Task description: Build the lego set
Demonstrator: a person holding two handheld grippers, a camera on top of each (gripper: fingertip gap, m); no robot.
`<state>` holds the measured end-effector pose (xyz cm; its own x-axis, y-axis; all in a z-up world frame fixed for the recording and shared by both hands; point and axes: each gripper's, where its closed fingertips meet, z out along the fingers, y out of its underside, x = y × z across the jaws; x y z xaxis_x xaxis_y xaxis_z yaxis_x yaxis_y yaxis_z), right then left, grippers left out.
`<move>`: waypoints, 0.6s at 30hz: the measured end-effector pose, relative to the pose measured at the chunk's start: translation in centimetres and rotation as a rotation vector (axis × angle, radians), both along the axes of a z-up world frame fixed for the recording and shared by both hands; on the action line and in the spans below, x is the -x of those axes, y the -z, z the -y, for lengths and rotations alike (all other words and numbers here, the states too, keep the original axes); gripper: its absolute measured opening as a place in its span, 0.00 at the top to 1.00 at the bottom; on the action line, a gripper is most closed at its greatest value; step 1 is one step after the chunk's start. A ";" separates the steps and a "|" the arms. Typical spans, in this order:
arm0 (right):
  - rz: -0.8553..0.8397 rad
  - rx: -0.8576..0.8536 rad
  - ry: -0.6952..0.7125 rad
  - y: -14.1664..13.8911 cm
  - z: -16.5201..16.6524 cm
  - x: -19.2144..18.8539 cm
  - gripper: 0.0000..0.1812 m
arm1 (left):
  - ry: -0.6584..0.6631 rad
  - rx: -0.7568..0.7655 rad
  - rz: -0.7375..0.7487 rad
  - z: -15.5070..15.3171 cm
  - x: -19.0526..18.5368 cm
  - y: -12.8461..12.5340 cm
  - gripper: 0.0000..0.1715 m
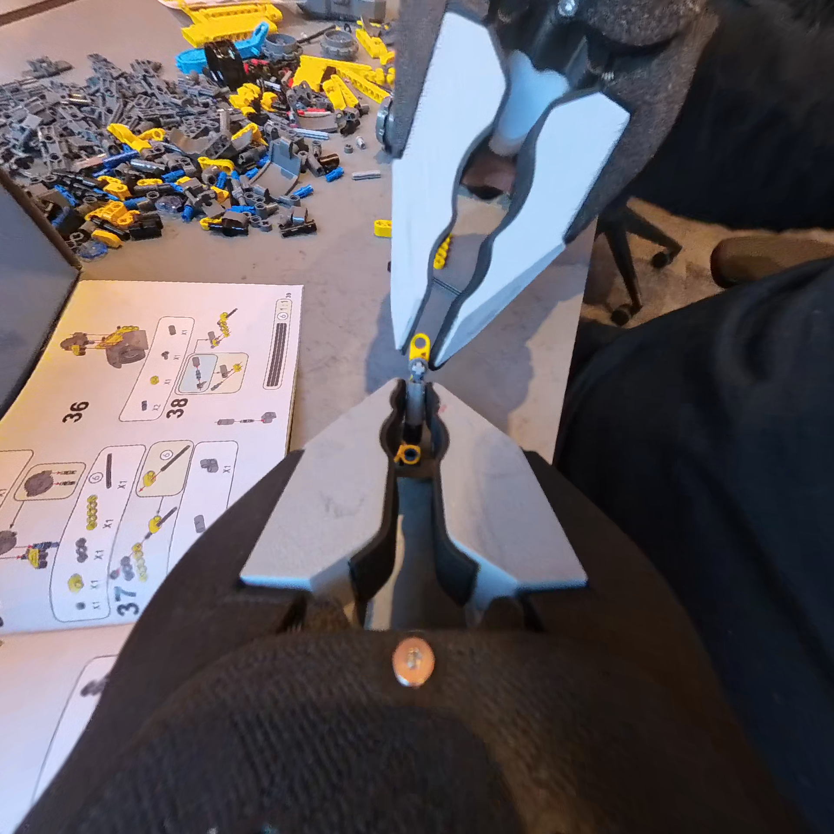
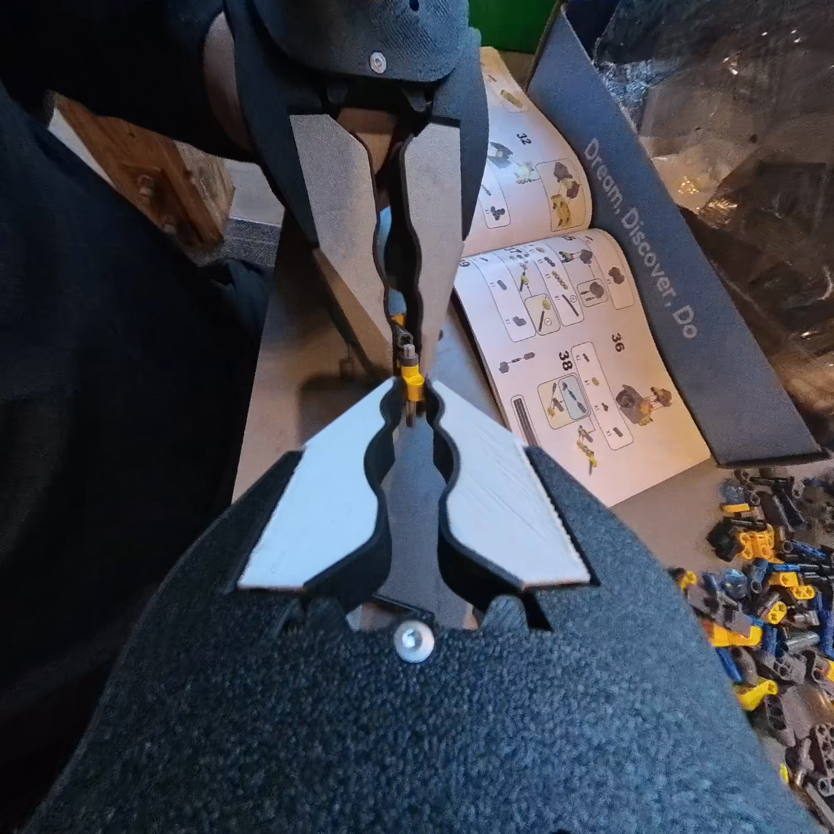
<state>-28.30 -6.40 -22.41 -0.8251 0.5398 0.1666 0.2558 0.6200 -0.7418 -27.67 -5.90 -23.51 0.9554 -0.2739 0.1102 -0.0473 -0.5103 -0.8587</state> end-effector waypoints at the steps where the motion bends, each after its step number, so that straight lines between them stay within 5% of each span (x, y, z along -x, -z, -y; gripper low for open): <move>1: 0.013 -0.016 -0.012 0.1 -0.1 -0.2 0.95 | 0.019 0.006 -0.032 0.1 -0.2 0.1 0.97; 9: 0.141 -0.252 -0.100 1.0 -1.0 -1.1 0.93 | 0.090 0.148 -0.359 -0.7 -0.2 1.0 0.97; 18: 0.227 -0.269 -0.068 1.6 -1.7 -0.8 0.96 | 0.186 0.231 -0.358 -1.6 -0.1 1.7 0.96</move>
<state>-27.47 -4.72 -24.04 -0.8898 0.4444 0.1037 0.3470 0.8064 -0.4788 -27.53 -4.31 -25.21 0.8815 -0.4511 -0.1394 -0.4288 -0.6412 -0.6364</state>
